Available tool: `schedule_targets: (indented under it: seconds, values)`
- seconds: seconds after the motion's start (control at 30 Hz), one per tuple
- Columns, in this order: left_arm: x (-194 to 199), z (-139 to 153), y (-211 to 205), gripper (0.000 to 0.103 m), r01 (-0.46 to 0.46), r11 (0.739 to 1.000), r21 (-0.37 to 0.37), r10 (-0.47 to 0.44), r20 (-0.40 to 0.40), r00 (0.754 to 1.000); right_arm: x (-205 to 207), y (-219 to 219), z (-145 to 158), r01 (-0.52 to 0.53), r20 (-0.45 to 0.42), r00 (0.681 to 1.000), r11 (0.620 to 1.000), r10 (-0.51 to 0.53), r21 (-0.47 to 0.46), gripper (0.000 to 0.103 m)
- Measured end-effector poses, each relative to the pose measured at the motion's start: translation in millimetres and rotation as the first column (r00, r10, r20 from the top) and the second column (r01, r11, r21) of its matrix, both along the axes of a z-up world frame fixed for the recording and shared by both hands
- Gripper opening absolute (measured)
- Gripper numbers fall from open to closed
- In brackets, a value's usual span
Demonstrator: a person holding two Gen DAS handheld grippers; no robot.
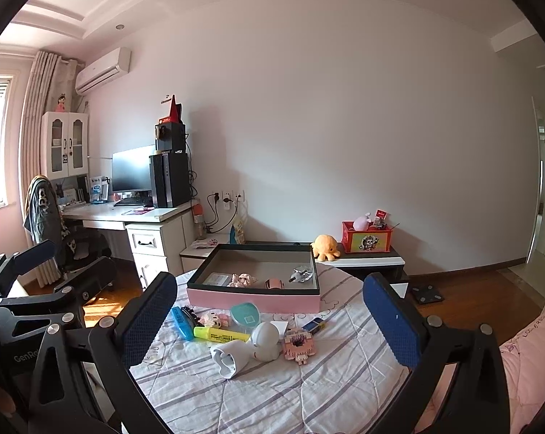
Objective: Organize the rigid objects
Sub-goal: 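Withdraw both tools from the pink box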
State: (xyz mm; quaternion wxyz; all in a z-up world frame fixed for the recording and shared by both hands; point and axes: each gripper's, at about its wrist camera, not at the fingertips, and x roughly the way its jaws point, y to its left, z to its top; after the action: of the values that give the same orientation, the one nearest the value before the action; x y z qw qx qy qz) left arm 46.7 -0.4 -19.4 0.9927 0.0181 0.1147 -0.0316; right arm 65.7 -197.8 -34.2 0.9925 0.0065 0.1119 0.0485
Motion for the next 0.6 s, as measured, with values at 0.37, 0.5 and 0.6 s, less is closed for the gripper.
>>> schedule_targets:
  seconds: [0.37,0.5,0.6]
  values:
    - [53,-58,-2,0.103,0.044,0.998,-0.041,-0.051,-0.188,0.981,36,-4,-39,0.002,-0.116,0.993,1.0,-0.003,-0.01,0.103]
    - [81,-97,-8,0.103,0.056,0.997,-0.047,-0.068,-0.304,0.95,59,-11,-71,0.01,-0.204,0.979,1.0,-0.012,-0.006,0.103]
    - [98,-121,-16,0.103,0.076,0.996,-0.052,-0.09,-0.376,0.922,75,-17,-96,0.019,-0.275,0.961,1.0,-0.02,-0.007,0.103]
